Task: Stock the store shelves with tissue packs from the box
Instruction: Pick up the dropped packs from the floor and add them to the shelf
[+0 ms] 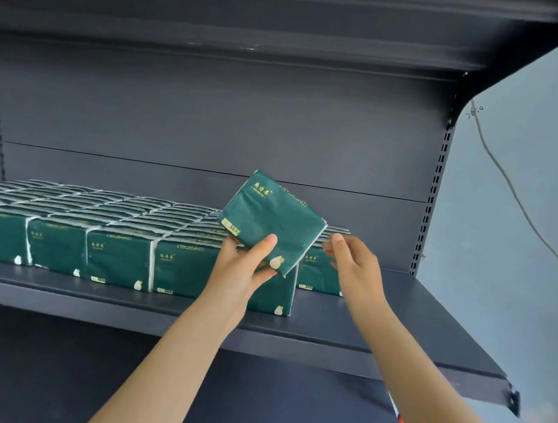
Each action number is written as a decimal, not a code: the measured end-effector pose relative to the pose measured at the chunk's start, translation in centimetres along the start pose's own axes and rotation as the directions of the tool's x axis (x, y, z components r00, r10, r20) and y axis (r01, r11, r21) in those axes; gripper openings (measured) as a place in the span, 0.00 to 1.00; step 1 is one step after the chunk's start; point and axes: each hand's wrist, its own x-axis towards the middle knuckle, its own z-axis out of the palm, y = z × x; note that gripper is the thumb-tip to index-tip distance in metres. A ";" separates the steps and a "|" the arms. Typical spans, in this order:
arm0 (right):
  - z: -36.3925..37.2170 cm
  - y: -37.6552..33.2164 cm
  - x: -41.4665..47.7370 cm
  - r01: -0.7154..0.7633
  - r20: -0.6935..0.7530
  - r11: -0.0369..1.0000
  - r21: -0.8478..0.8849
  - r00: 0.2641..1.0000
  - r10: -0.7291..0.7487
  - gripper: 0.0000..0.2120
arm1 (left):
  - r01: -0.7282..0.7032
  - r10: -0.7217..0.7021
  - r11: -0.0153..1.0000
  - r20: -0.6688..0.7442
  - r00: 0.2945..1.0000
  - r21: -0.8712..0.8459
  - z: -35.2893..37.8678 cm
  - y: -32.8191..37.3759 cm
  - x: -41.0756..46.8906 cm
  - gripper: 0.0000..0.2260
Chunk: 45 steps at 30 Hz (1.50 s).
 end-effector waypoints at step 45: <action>-1.1 9.0 4.2 -0.168 -0.067 0.868 -0.468 0.986 0.155 0.23 | -0.546 -0.060 -0.598 0.646 0.761 0.587 -2.5 -2.7 4.9 0.25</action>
